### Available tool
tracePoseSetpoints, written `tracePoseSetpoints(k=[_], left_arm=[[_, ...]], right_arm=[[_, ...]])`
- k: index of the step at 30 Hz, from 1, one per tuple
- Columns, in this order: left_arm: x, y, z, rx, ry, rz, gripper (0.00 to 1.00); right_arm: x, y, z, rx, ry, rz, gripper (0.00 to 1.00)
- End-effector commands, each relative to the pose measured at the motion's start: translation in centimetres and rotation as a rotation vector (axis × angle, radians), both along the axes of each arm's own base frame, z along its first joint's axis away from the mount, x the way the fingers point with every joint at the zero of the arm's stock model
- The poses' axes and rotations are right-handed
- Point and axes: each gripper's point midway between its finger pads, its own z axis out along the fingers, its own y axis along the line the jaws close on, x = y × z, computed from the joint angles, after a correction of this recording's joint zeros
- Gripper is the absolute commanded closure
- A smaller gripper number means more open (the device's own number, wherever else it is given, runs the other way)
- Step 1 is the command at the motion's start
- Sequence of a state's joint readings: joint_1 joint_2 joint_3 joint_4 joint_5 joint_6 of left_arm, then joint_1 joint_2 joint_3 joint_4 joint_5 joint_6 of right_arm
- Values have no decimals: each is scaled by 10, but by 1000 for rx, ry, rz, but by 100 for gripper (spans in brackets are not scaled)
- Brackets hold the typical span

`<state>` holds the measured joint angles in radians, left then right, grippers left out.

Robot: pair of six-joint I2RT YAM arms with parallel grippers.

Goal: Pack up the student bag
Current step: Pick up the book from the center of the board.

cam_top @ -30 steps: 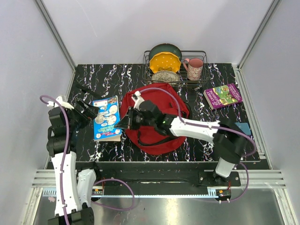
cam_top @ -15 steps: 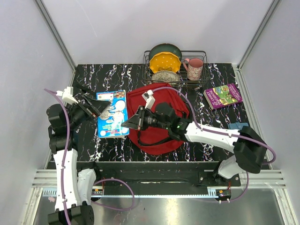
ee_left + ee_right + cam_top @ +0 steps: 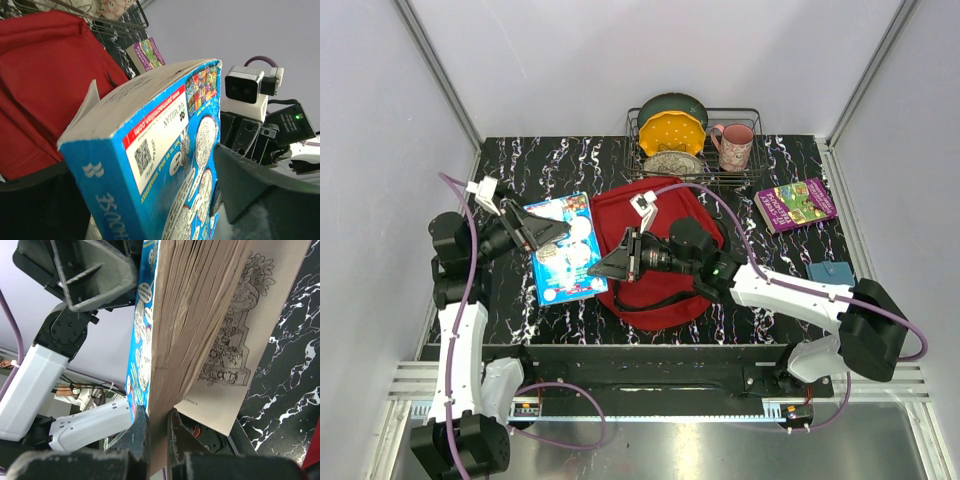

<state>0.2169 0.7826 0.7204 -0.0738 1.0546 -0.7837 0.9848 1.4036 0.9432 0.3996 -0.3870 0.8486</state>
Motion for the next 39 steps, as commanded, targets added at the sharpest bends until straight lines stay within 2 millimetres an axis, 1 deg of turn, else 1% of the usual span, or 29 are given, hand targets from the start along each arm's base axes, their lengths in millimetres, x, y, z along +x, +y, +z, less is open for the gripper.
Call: tracePoseSetpoints(k=[1,4,5,7,8,10,11,12,13,14,15,16,17,18,20,21,22,23,24,26,27,28,29,30,34,35,37,38,39], left_arm=[[-9,-10,8,17,-78,-106,16],[-12,-14,9,24,-91,-134,33],[-14,-17,10,26,-95,-148,43],[-17,-21,10,29,-101,-187,54],[-18,-24,10,28,-99,-204,72],[-16,-24,9,28,-93,-195,84],[-15,-25,10,31,-98,-186,99],[-9,-22,8,33,-87,-144,100],[-6,-20,9,36,-83,-115,100],[-3,-18,9,40,-79,-86,100],[4,-13,7,50,-68,-28,100],[8,-10,7,54,-62,4,100],[10,-7,8,56,-62,34,100],[17,-2,11,45,-52,93,100],[23,2,6,9,-31,142,100],[27,3,18,-50,-54,166,100],[28,4,19,-80,-57,177,100],[30,4,11,-107,-36,188,100],[35,6,18,-149,-46,216,100],[37,2,14,-177,-39,218,100],[40,3,19,-193,-59,241,100],[40,-2,18,-198,-57,236,100],[40,-4,16,-207,-53,246,100],[43,-3,22,-224,-85,267,100],[42,-16,19,-262,-96,267,100],[45,-14,14,-274,-84,299,100],[45,-15,8,-293,-88,317,100],[45,-13,10,-307,-100,338,100],[44,-12,12,-312,-115,342,100]], right_arm=[[-3,-9,54,141,-153,37,100],[1,-11,53,125,-163,44,100],[2,-12,54,124,-167,52,100],[11,-16,53,114,-169,36,100],[14,-17,52,111,-167,31,100],[22,-21,50,95,-162,26,100],[27,-22,48,82,-152,14,97],[32,-24,47,69,-142,-7,86],[48,-28,32,6,-87,-101,49],[61,-36,20,-43,-40,-182,32],[69,-47,-1,-102,18,-266,19],[82,-62,-23,-155,90,-388,13],[85,-73,-35,-167,136,-445,7],[77,-89,-60,-187,192,-484,5],[70,-95,-55,-62,264,-509,4],[59,-103,-68,-28,334,-509,3],[52,-99,-58,33,337,-464,4],[47,-98,-58,49,351,-439,4],[38,-94,-58,57,364,-408,3],[30,-89,-55,66,373,-386,4],[25,-84,-58,76,409,-376,4],[25,-82,-47,130,410,-363,4],[24,-78,-48,149,420,-354,4],[22,-75,-35,208,404,-334,5],[24,-64,-32,229,409,-317,5],[26,-60,-38,218,424,-321,5],[27,-55,-31,280,455,-297,5],[29,-51,-42,275,479,-295,6],[29,-49,-36,316,497,-276,6]])
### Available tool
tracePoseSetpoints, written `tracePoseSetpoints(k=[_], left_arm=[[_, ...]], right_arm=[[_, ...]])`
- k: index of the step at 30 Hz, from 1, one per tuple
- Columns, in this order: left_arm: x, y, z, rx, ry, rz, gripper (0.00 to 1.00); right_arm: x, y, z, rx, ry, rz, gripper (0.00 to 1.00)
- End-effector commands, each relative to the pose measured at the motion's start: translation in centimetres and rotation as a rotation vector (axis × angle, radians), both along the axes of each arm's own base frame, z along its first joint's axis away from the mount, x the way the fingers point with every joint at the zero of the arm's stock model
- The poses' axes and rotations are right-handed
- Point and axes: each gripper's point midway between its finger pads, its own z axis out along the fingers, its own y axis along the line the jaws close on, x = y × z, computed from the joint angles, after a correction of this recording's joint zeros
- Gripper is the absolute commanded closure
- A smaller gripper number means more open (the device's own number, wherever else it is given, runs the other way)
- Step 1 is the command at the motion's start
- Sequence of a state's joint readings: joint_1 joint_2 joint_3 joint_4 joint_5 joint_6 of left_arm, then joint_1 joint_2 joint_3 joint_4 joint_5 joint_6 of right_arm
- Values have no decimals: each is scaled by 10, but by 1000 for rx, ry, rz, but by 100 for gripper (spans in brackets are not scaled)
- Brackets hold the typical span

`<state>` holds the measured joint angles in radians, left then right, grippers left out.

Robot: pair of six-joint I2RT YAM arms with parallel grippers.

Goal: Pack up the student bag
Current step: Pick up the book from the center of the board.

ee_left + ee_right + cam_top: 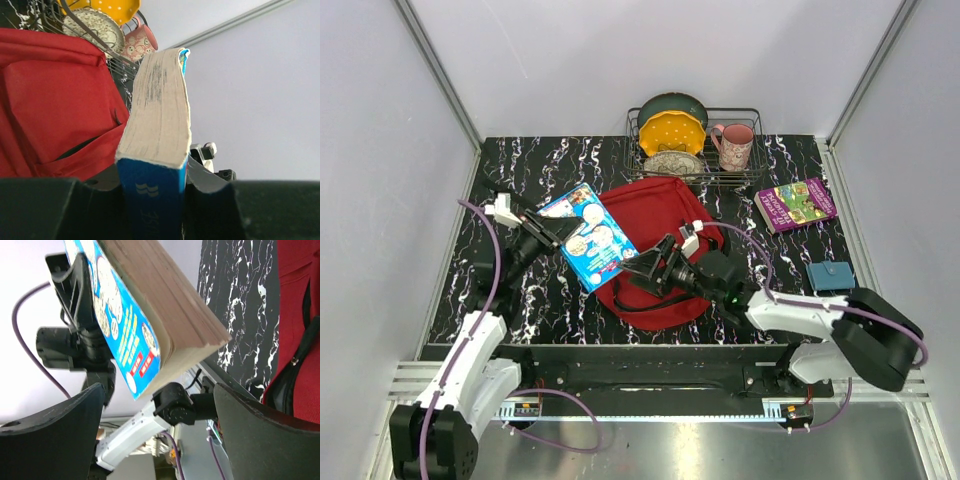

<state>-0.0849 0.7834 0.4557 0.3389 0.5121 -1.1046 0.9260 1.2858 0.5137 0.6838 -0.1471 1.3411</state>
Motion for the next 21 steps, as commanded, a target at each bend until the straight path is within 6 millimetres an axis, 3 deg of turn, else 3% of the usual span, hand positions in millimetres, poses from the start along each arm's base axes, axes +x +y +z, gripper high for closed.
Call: tracePoseSetpoints(k=[1,2,3,8,21], left_arm=[[3,11,47,-85,-192,115,100],[4,12,48,-81,-199,119,100],[3,11,50,-81,-208,116,100],[0,2,48,-89,-211,86,100],[-8,-4,40,-117,-207,66,100]], right_arm=[[5,15,30,196,22,15,6],[7,20,18,188,55,18,6],[6,21,28,242,50,30,7],[9,36,24,288,50,67,11],[26,41,44,328,-26,-1,14]])
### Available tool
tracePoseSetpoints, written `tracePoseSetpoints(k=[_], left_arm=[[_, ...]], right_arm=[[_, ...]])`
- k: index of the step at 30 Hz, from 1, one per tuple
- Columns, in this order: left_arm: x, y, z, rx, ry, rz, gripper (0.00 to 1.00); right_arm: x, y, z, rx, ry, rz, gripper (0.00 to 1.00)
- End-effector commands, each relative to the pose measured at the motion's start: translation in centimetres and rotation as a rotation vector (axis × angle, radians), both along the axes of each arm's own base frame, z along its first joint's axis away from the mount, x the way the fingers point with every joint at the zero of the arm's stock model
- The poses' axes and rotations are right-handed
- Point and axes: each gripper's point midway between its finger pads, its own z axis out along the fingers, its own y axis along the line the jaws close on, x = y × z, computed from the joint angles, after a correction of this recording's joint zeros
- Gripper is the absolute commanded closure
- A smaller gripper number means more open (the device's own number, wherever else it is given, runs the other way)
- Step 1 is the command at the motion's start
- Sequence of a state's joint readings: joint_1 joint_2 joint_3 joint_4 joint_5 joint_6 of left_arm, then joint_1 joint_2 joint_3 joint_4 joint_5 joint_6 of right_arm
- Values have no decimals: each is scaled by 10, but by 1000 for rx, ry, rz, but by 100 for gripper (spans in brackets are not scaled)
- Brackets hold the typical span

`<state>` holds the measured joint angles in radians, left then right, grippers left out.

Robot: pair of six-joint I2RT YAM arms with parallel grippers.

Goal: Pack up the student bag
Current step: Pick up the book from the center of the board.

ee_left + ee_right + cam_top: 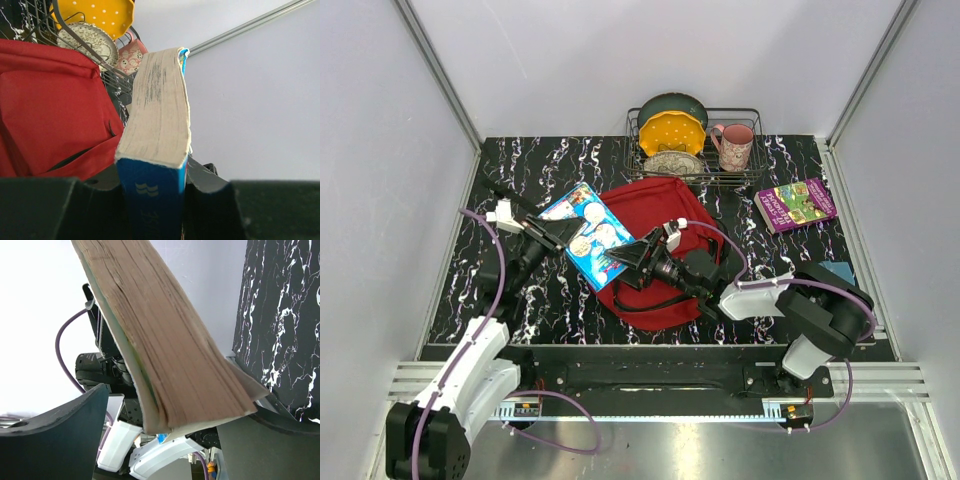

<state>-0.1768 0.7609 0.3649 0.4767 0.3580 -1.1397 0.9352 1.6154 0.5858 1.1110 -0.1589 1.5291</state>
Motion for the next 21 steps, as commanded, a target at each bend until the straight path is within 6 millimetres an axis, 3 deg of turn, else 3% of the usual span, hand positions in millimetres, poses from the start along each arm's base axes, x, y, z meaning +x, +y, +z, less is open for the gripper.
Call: tracePoseSetpoints(k=[1,13,17,20,21], left_arm=[[-7,1,42,-64,-153,4,100],[-17,-6,34,-122,-137,-57,100],[-17,-7,27,-113,-112,-59,100],[-18,-8,24,-113,-104,-65,100],[-18,-8,23,-109,-104,-67,100]], right_arm=[[4,1,38,110,-91,-33,15],[6,1,50,165,-164,-47,21],[7,2,59,169,-200,-54,34],[5,3,61,171,-217,-46,48],[6,2,62,172,-217,-55,57]])
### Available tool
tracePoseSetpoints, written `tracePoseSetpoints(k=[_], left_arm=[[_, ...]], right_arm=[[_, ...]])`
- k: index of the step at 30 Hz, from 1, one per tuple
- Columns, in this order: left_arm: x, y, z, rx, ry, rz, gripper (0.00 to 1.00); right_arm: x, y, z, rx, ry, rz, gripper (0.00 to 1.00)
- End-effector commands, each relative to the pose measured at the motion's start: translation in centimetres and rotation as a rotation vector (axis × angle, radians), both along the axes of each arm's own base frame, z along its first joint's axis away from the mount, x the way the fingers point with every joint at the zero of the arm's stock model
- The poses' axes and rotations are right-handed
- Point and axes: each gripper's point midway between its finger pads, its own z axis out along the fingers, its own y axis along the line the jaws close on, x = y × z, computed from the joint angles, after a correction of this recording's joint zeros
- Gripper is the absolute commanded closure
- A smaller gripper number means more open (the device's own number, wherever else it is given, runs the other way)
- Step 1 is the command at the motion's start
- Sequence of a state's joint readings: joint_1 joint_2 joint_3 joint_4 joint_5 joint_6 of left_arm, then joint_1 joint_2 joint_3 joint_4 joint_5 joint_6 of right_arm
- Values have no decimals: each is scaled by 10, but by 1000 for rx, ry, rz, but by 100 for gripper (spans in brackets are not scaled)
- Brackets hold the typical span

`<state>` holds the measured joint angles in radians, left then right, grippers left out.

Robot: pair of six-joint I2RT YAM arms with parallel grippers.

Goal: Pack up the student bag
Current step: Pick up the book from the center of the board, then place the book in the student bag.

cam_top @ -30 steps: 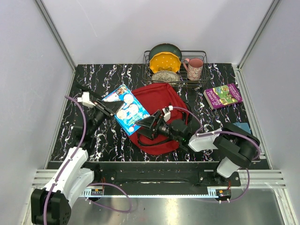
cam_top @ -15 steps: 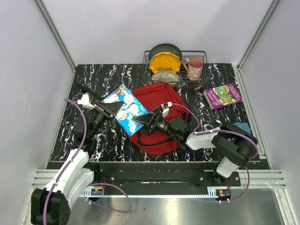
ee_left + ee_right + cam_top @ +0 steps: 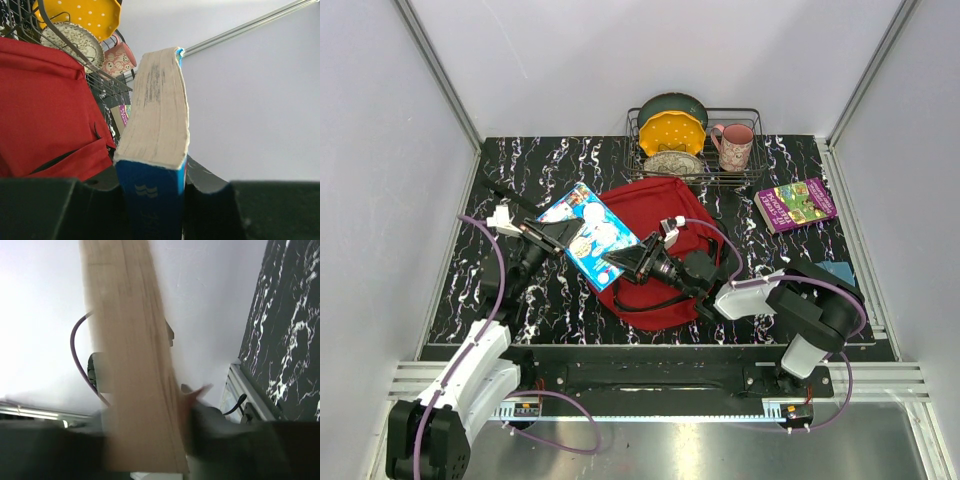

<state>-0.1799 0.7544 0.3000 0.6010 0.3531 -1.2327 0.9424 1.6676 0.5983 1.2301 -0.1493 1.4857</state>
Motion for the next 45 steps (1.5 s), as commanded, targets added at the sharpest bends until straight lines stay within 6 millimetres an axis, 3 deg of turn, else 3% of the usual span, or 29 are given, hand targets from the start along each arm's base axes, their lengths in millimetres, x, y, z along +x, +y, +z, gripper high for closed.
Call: tracePoseSetpoints(k=[1,3,4,5,6,7,8,9,11,13,14,17,20,23,27,29,33,38,45], left_arm=[[-13,-8,20,-15,-89,-57,100],[-13,-8,12,9,-60,-55,100],[-14,-8,13,22,-64,-54,95],[-12,-8,2,67,-30,-49,87],[-12,-7,5,96,-30,-45,64],[-13,-6,3,126,-21,-41,51],[-11,-2,-15,200,33,-23,31],[-11,0,-9,230,28,-13,15],[-12,7,-23,321,69,12,7],[-12,11,-20,367,72,26,3],[-13,15,-31,425,101,30,2],[-13,16,-35,518,113,5,1],[-10,16,-42,592,145,-25,1],[-8,14,-46,698,165,-25,1],[-15,-9,-51,782,146,-87,1],[-15,-14,-57,847,147,-94,1],[-26,-47,-64,972,109,-215,1],[-38,-72,-67,1065,43,-312,1],[-80,-134,-66,1064,-107,-597,1]], right_arm=[[5,-6,52,128,-137,-51,79],[4,-8,48,85,-156,-72,100],[6,-10,46,61,-160,-86,100],[3,-17,54,42,-207,-107,100],[8,-19,40,-42,-184,-134,100],[10,-24,37,-91,-186,-158,100],[7,-35,55,-115,-239,-189,100],[19,-47,28,-257,-175,-266,100],[21,-77,19,-408,-147,-351,100],[32,-108,14,-504,-114,-486,100],[28,-129,11,-563,-91,-527,100],[23,-174,8,-625,-69,-644,100],[15,-207,14,-633,-61,-721,100],[2,-243,-1,-711,-19,-779,100],[-8,-279,2,-733,-11,-862,100],[-12,-292,9,-721,-15,-886,100],[-19,-307,10,-769,-9,-905,100],[-23,-308,5,-796,15,-880,100],[-29,-302,-13,-750,83,-841,100]])
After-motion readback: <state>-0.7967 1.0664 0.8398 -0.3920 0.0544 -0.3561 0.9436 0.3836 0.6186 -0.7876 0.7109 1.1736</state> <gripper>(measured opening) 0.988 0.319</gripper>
